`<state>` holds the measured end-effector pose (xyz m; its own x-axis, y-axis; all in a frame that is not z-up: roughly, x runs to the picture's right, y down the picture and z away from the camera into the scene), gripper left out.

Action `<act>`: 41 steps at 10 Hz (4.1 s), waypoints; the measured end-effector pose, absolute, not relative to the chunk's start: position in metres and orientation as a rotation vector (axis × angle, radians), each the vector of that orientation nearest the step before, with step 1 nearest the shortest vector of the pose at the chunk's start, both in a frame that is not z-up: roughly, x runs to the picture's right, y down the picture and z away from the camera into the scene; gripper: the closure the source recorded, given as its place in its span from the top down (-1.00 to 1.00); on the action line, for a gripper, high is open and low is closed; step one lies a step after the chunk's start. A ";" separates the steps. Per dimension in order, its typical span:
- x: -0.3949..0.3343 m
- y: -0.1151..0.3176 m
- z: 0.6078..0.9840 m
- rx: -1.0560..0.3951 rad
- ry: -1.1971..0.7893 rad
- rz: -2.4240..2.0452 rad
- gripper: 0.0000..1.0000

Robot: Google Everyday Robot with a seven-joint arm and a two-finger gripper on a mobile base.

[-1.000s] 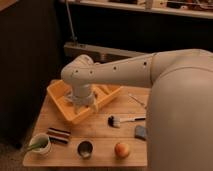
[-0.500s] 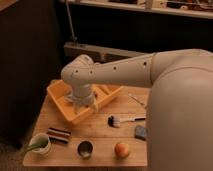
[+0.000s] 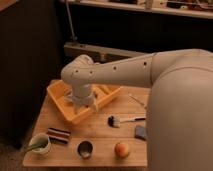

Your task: Place sponge in metal cup

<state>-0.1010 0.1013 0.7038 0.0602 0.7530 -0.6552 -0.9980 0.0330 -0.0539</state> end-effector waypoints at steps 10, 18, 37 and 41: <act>-0.046 0.088 0.691 -0.535 0.536 1.552 0.30; 0.136 0.102 0.678 -0.392 0.639 2.140 0.30; 0.220 0.160 0.728 -0.368 0.864 2.524 0.30; 0.225 0.173 0.740 -0.379 0.883 2.538 0.30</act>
<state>0.2251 0.1734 0.7400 -0.8727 0.3013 -0.3842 -0.4747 -0.7078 0.5231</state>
